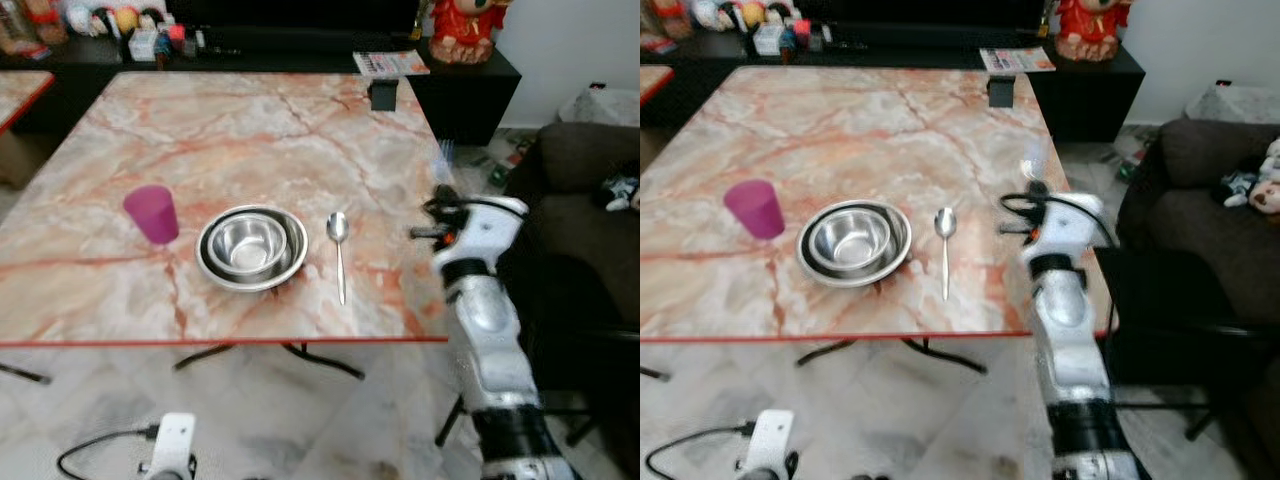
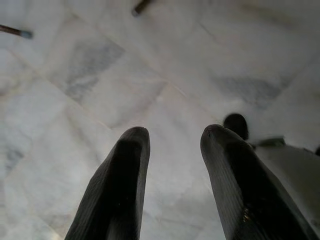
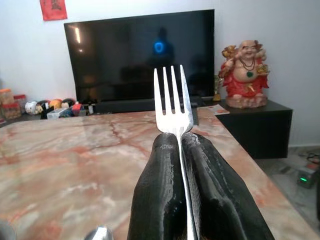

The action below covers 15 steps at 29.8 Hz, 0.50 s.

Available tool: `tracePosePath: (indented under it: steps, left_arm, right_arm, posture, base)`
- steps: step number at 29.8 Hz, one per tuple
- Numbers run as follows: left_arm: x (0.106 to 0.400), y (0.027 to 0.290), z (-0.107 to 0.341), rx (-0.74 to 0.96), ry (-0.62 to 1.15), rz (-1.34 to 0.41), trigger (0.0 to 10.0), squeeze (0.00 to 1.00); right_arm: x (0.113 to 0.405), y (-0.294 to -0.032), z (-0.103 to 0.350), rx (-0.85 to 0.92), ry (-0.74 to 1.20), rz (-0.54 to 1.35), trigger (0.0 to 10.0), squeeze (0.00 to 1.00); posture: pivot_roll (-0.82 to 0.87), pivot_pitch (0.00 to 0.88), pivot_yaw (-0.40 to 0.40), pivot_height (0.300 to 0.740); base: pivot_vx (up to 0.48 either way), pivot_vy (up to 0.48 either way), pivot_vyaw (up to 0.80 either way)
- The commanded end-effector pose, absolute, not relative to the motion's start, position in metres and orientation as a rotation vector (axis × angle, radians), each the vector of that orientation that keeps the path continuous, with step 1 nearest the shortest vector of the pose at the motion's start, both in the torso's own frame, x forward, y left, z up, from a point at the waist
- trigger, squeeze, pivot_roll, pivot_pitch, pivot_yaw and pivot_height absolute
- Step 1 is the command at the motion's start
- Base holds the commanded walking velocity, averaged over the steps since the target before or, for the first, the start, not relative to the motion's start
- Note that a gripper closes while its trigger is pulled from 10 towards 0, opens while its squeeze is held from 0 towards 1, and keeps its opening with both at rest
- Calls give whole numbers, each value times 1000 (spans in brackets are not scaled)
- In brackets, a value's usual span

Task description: Setting the table

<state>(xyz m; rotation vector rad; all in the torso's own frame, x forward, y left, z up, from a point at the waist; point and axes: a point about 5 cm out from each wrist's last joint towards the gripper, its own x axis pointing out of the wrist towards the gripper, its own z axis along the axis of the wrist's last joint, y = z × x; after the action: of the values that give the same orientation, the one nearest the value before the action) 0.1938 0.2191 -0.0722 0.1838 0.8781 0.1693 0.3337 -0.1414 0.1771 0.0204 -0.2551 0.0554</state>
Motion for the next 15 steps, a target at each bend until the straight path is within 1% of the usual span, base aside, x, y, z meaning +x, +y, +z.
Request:
tracePosePath:
  steps: [1, 4, 15]
  left_arm:
    - [190, 214, -75, 172, 892, 162, 10000, 0]
    - [189, 214, -76, 164, 893, 165, 10000, 0]
    - [188, 215, -76, 170, 900, 168, 10000, 0]
  right_arm:
    - [333, -151, 177, 16, -255, 28, 10000, 0]
    - [334, -151, 174, 11, -242, 23, 10000, 0]
    - [336, -151, 152, 13, -147, 25, 10000, 0]
  posture:
    - [-37, 129, -25, 740]
    - [-37, 130, -25, 740]
    - [-35, 130, -22, 740]
  base:
    - [390, 0, 0]
    - [251, 0, 0]
    - [0, 0, 0]
